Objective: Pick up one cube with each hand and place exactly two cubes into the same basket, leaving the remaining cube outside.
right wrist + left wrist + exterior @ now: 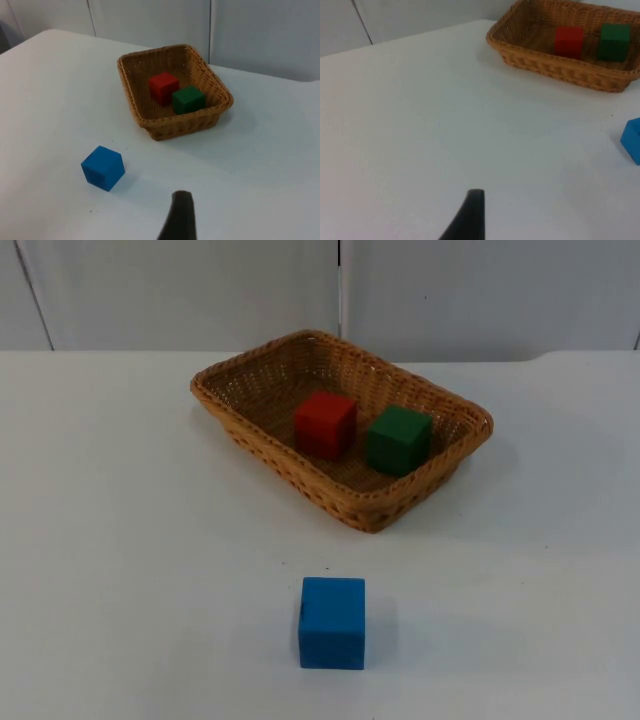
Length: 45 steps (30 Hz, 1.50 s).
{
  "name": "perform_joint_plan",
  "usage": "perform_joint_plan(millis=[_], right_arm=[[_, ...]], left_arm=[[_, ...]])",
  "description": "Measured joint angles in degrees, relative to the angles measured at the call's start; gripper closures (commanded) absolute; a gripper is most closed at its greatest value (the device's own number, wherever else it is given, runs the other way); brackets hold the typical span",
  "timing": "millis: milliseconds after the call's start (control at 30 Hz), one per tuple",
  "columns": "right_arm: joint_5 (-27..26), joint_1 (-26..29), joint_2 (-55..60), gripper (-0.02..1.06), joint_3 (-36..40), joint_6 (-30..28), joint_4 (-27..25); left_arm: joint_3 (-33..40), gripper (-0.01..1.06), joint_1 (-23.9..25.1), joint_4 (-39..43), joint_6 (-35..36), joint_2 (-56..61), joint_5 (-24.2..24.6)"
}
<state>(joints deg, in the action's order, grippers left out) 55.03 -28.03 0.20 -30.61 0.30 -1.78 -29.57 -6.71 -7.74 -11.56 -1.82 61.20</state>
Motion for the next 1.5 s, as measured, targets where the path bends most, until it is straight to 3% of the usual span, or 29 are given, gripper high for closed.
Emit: perform_joint_plan(millis=[267, 933, 1067, 1367, 1500], right_arm=[[7.7, 0.0, 0.0, 0.38, 0.0, -0.3, 2.1], [7.4, 0.0, 0.0, 0.38, 0.7, -0.3, 2.2], [7.4, 0.0, 0.0, 0.38, 0.7, -0.3, 2.2], [7.4, 0.0, 0.0, 0.38, 0.7, -0.3, 1.8], [7.4, 0.0, 0.0, 0.29, 0.7, -0.3, 1.8]], left_arm=[[0.5, 0.14, 0.0, 0.0, 0.5, 1.5, 0.2], [0.9, 0.14, 0.0, 1.4, 3.4, 1.5, 0.9], [0.9, 0.14, 0.0, 4.6, 8.5, 1.5, 0.9], [0.9, 0.14, 0.0, 5.6, 10.0, 1.5, 0.9], [0.9, 0.14, 0.0, 5.6, 10.0, 1.5, 0.9]])
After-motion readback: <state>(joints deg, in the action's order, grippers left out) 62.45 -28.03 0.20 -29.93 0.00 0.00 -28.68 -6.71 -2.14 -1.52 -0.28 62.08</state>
